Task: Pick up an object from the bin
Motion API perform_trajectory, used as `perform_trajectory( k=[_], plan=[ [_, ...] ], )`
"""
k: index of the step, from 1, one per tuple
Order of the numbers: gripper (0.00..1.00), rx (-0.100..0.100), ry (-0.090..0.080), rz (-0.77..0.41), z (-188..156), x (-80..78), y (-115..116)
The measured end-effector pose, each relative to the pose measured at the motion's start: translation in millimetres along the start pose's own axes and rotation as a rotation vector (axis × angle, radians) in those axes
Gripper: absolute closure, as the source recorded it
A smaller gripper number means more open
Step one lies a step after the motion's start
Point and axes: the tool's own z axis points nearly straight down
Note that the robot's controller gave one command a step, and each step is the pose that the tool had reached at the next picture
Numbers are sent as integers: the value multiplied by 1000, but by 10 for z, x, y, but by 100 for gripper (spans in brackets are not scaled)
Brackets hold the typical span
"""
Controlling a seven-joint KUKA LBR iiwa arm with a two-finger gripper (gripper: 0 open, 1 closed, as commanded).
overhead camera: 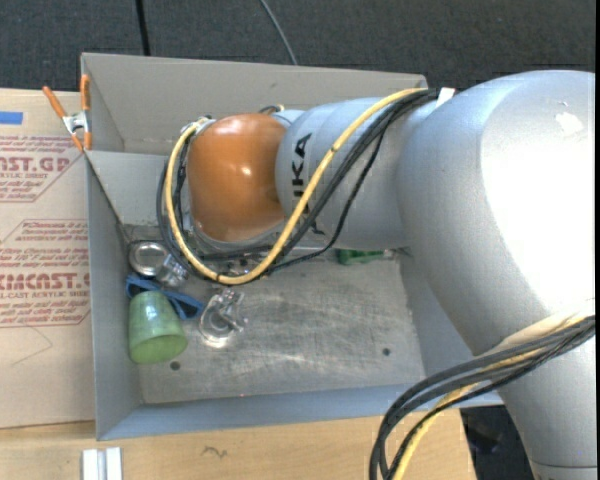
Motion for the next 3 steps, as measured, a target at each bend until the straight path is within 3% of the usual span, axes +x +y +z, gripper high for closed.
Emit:
perform_trajectory(
  k=[1, 2, 3],
  plan=[
    [0, -5, -27, 245, -53, 167, -50],
    [0, -10, -24, 376, -80, 529, 206],
    [0, -1, -5, 286, -6, -32, 501]
  ],
)
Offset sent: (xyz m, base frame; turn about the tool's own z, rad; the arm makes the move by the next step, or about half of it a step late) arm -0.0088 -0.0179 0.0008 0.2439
